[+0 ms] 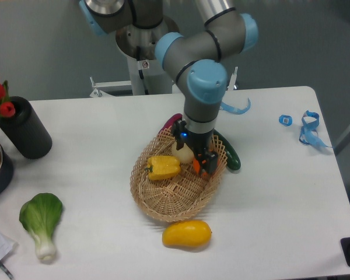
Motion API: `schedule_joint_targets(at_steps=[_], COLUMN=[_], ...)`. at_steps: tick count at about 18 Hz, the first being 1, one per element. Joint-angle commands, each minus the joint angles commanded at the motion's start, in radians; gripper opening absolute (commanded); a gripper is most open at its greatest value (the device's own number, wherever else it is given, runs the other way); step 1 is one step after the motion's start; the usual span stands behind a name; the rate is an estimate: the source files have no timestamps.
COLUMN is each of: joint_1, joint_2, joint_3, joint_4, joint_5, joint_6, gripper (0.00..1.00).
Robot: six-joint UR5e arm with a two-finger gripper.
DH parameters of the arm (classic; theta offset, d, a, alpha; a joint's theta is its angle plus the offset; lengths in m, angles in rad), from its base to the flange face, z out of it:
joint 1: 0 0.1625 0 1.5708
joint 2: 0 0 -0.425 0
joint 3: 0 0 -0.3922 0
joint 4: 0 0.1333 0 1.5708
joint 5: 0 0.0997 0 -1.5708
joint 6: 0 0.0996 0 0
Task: Pick up the yellow pepper from the basket
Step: 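Lower the open gripper into the basket beside the yellow pepper, then close the gripper on the yellow bell pepper in the basket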
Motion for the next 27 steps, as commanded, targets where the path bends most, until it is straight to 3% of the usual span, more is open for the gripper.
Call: schedule_joint_targets(at_steps=[11,20,22,25,27], joint_1=[-0.020,-0.031,-0.031,-0.032,-0.032], joint_2=[-0.094,-0.106,-0.109,-0.112,-0.110], joint_3=[0.015,0.008,0.006,0.005,0.003], joint_4=[0.002,0.000,0.000,-0.003,-0.003], joint_5=[0.011,0.012,0.012,0.014,0.021], joint_6=[0.023,0.026,0.026,0.026,0.026], gripper=[1.00,1.00,0.88,0.48,0.32])
